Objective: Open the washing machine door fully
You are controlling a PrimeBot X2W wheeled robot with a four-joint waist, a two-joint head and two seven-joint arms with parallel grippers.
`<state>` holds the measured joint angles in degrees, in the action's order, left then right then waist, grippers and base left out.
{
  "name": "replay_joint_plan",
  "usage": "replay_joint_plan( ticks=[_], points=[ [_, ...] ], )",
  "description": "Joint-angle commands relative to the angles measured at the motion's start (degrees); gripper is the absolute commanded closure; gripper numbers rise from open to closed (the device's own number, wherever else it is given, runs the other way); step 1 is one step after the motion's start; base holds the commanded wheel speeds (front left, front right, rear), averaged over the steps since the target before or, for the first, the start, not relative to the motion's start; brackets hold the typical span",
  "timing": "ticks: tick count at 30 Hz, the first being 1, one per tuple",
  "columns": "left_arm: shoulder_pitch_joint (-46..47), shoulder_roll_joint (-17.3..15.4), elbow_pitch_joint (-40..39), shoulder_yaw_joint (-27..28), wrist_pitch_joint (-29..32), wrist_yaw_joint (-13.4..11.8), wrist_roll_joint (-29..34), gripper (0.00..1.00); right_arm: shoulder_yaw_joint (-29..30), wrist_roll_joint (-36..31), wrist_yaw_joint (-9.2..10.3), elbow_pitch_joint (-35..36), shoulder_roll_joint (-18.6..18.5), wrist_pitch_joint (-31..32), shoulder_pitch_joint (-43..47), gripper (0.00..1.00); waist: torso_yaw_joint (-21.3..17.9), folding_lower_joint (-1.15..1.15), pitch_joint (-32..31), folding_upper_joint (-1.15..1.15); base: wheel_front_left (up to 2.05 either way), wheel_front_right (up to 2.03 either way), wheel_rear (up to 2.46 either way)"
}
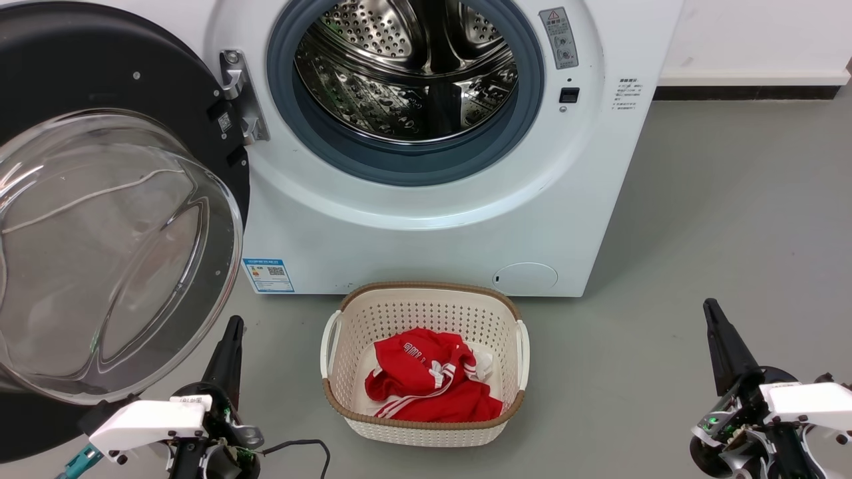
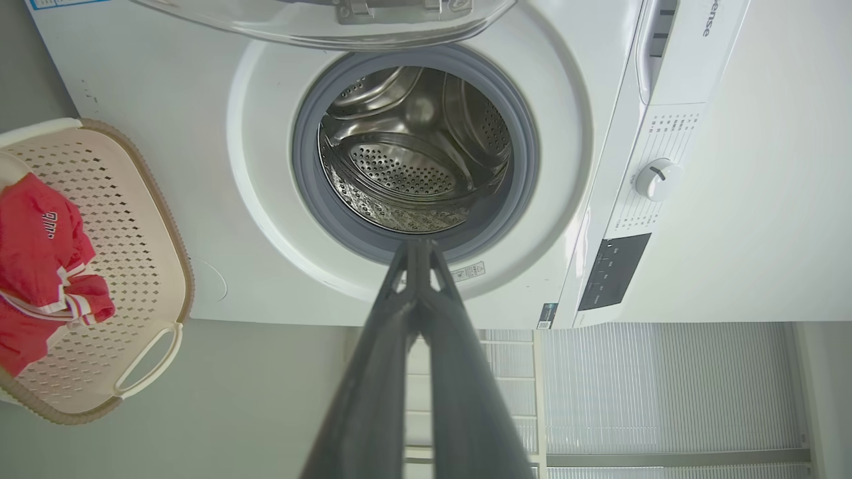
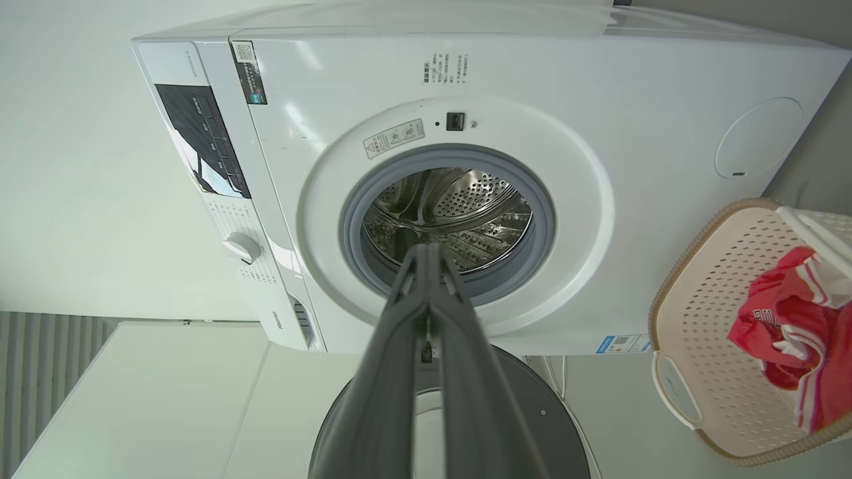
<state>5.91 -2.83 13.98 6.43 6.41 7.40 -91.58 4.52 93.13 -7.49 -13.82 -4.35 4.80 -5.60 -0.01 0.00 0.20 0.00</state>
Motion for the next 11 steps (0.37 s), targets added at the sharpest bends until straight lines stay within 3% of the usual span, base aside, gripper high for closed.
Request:
replay_joint_plan(
  ticks=[1,11],
  points=[
    [0.7,-0.1,0.3,0.2,0.4,0.2,-1.1,1.00,0.2,1.2,0.00,-0.2,0.1,0.3,-0.8,1.00,0.0,0.00,0.0,0.00,0.00,0.00,0.00],
    [0.6,-0.1,0.2,0.2,0.3,0.2,-0.9,1.00,0.4,0.6,0.00,-0.2,0.3,0.5,-0.8,1.00,0.0,0.00,0.0,0.00,0.00,0.00,0.00]
  ],
)
